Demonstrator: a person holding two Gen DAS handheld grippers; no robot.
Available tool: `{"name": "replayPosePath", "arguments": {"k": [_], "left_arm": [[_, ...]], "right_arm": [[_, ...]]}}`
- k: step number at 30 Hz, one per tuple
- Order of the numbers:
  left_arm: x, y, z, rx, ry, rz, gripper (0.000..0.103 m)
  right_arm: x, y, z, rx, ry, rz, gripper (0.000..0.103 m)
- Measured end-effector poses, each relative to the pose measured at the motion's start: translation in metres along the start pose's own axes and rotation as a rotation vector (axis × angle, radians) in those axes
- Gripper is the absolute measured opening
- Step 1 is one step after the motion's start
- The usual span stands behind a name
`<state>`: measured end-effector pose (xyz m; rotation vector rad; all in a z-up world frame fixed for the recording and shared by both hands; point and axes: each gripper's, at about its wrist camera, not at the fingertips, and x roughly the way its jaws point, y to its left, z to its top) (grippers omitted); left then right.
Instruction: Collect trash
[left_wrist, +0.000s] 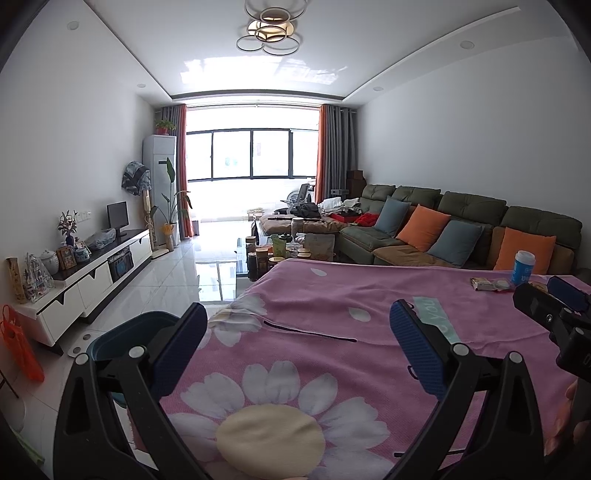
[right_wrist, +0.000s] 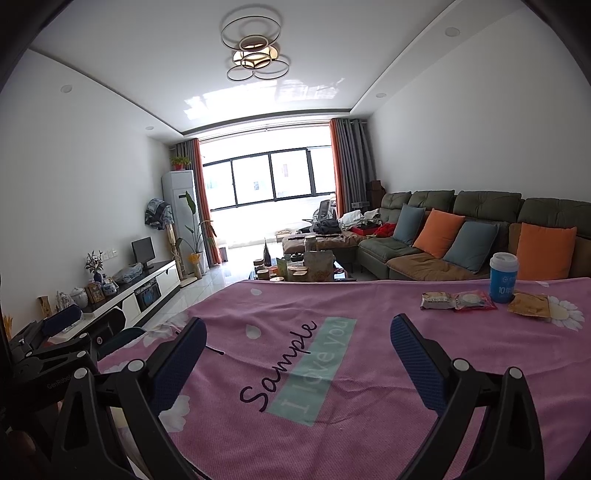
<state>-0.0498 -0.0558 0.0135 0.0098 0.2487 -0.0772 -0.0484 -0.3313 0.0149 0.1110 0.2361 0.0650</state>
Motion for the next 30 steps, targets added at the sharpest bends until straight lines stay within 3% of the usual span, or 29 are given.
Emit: {"name": "replayPosePath", "arguments": {"k": [30], "left_arm": [[0.0011,0.0001,-0.0011,0.000,0.002,0.001,0.097]], "right_arm": [[-0.0009,0.0032,-0.0027,0.004,0.005,-0.001,0.096]]}}
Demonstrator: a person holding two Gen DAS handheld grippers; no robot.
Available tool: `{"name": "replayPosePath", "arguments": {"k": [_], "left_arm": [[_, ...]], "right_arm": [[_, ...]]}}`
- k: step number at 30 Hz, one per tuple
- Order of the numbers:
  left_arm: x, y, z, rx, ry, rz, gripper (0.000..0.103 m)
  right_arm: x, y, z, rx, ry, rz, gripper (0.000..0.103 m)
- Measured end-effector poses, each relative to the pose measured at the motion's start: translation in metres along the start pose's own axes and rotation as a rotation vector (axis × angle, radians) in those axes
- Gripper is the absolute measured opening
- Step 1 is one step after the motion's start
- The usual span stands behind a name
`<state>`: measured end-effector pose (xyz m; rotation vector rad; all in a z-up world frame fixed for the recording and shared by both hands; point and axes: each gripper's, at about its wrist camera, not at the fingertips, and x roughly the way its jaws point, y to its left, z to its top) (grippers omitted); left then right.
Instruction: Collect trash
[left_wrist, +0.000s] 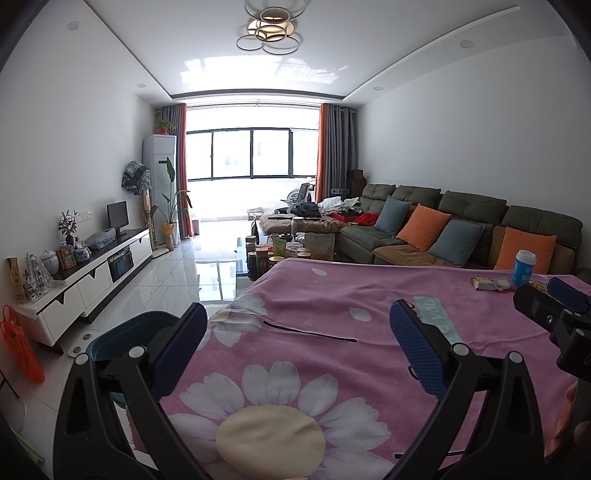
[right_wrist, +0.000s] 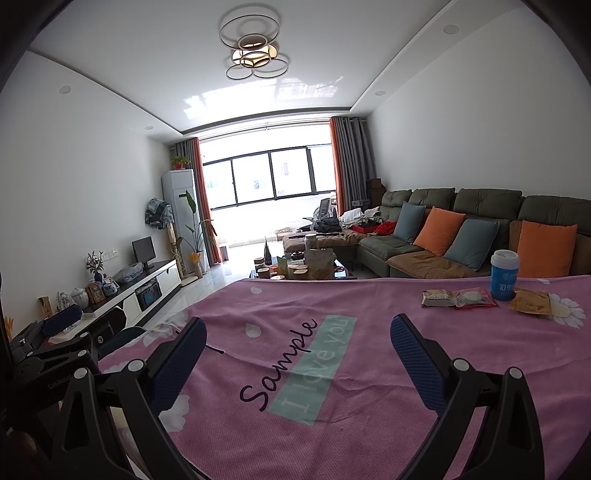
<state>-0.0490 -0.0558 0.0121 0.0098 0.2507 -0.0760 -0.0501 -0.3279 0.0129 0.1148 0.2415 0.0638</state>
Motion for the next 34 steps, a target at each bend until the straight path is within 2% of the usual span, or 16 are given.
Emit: {"name": "replayPosePath", "arguments": {"k": [24,27,34], "left_arm": [[0.007,-0.003,0.000,0.004,0.017,-0.023,0.097],[0.017,-0.005,0.002,0.011,0.067,-0.037,0.097],[0.083,-0.008,0.011,0.008,0.289,-0.138,0.097]], "right_arm": [[-0.002,0.002,-0.002,0.011,0.005,-0.008,0.096],[0.000,-0.001,-0.002,0.017,0.008,-0.019,0.096],[0.010,-0.027,0.002,0.056,0.092,-0.077,0.096]]}}
